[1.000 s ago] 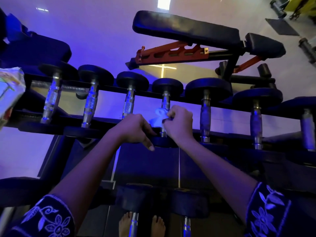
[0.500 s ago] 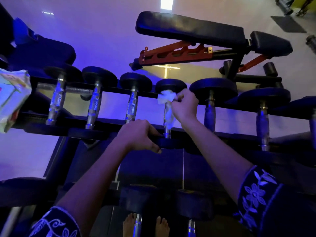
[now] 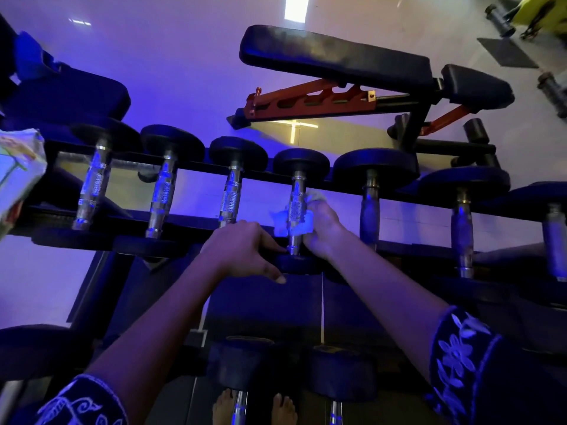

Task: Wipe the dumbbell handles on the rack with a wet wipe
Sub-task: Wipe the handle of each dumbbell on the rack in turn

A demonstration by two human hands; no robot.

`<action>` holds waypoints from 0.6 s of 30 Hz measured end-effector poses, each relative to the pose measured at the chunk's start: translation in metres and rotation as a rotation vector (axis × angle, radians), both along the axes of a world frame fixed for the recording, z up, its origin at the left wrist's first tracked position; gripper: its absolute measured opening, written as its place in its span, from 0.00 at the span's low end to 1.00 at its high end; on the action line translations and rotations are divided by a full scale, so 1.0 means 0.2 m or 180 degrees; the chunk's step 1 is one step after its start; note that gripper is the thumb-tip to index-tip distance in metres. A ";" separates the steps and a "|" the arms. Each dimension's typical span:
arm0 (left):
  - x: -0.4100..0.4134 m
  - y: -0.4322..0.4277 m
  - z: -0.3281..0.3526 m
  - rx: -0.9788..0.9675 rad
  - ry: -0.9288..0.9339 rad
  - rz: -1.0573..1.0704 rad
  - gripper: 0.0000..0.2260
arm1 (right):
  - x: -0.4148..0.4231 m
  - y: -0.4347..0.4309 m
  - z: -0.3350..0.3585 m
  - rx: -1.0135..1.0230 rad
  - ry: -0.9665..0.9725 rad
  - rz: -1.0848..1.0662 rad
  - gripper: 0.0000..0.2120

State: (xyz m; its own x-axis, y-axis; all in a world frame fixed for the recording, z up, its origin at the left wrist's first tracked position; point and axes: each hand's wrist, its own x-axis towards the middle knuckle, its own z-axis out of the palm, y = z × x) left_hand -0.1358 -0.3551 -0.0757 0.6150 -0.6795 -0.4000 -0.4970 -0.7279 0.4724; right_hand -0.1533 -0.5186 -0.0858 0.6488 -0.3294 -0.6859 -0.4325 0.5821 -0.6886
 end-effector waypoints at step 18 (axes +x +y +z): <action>0.00 0.00 0.00 -0.0011 -0.0046 -0.0115 0.25 | -0.04 0.03 0.05 -0.3838 -0.0035 0.0509 0.11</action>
State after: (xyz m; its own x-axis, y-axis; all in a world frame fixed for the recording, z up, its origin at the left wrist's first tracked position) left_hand -0.1349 -0.3546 -0.0754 0.5959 -0.7027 -0.3888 -0.5296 -0.7078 0.4675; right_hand -0.1605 -0.5124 -0.0766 0.7444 -0.6677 0.0110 -0.4314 -0.4934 -0.7553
